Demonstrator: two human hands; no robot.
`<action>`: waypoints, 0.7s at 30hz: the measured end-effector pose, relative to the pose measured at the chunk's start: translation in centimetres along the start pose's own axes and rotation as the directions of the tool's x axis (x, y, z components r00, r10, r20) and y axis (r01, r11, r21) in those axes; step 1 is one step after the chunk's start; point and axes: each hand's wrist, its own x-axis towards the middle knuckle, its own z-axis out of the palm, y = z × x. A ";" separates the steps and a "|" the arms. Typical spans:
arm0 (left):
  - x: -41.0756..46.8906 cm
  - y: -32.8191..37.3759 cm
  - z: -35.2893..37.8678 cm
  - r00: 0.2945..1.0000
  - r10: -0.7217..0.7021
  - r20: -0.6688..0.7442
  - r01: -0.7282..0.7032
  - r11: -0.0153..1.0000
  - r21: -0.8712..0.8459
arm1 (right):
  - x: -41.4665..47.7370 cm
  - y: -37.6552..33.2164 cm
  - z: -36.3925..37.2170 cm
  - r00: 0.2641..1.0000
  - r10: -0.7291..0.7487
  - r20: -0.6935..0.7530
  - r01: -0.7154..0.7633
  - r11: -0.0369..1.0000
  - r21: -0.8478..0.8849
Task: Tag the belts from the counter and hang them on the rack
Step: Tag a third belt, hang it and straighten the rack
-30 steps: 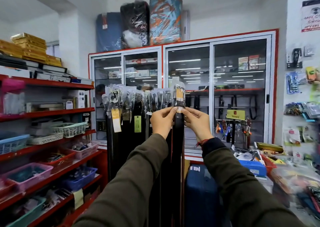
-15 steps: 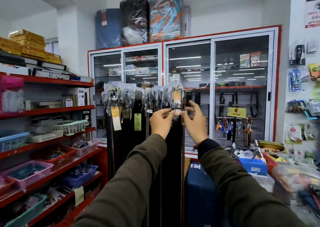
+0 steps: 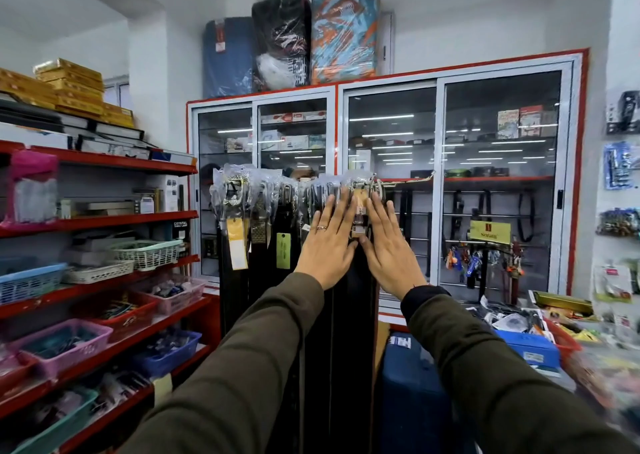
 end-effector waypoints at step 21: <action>-8.5 -12.2 -7.6 0.911 -0.076 -0.406 0.113 0.991 0.069 | 1.1 -13.1 7.3 0.972 -0.076 -0.224 0.114 0.981 0.159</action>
